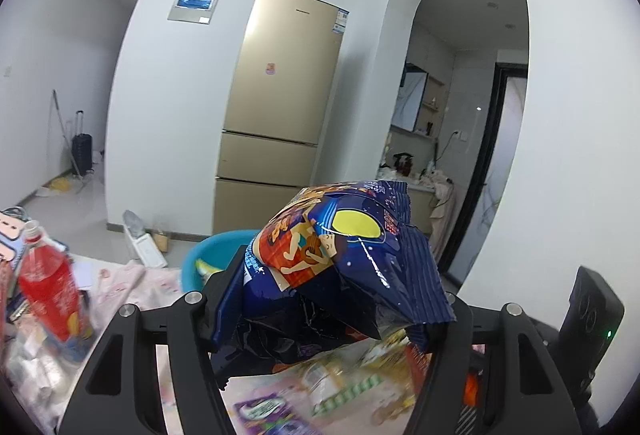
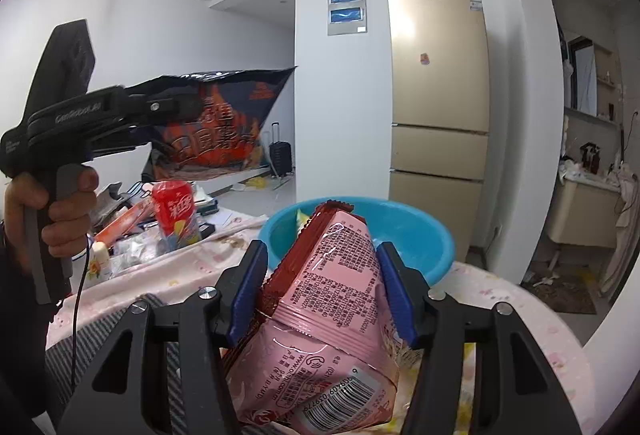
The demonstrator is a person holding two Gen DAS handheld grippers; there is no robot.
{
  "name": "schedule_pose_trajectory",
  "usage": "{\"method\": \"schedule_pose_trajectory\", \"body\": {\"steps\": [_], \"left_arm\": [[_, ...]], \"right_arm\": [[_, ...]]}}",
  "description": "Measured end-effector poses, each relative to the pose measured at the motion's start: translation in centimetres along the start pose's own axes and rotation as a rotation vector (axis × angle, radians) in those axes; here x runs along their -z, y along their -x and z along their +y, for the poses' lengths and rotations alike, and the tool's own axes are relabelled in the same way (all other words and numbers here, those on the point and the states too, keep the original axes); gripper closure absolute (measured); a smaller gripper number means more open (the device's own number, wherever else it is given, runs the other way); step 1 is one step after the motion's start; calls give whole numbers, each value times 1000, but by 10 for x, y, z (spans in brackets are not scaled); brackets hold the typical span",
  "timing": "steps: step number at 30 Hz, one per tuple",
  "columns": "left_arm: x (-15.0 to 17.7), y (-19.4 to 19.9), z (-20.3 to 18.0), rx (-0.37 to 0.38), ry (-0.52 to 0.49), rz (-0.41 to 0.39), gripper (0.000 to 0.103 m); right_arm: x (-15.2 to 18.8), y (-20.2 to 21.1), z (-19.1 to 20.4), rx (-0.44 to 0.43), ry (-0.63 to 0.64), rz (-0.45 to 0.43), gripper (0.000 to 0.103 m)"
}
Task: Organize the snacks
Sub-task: 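Carry both held bags over the light-blue basin with both tools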
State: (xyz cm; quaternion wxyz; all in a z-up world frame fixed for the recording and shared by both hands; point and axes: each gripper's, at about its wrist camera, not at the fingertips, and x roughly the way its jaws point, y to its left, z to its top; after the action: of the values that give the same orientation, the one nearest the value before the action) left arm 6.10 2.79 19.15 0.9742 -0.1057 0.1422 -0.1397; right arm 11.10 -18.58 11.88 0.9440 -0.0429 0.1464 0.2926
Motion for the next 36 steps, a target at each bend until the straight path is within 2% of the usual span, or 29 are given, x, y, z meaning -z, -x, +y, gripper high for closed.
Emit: {"method": "schedule_pose_trajectory", "body": {"steps": [5, 13, 21, 28, 32, 36], "left_arm": [[-19, -21, -7, 6, -10, -10, 35], [-44, -36, 8, -19, 11, -66, 35], [-42, -56, 34, -43, 35, -58, 35], [-33, -77, 45, -106, 5, -35, 35], [-24, -100, 45, -127, -10, 11, 35], [-15, -121, 45, -108, -4, 66, 35]], "right_arm": [[-29, 2, -11, 19, 0, -38, 47], [-86, -12, -24, 35, -41, -163, 47], [-116, -44, -14, 33, -31, -230, 47], [-106, -94, -26, 52, -53, -167, 47], [-91, -115, -38, 90, -68, -103, 47], [-79, -132, -56, 91, -117, -28, 47]]}}
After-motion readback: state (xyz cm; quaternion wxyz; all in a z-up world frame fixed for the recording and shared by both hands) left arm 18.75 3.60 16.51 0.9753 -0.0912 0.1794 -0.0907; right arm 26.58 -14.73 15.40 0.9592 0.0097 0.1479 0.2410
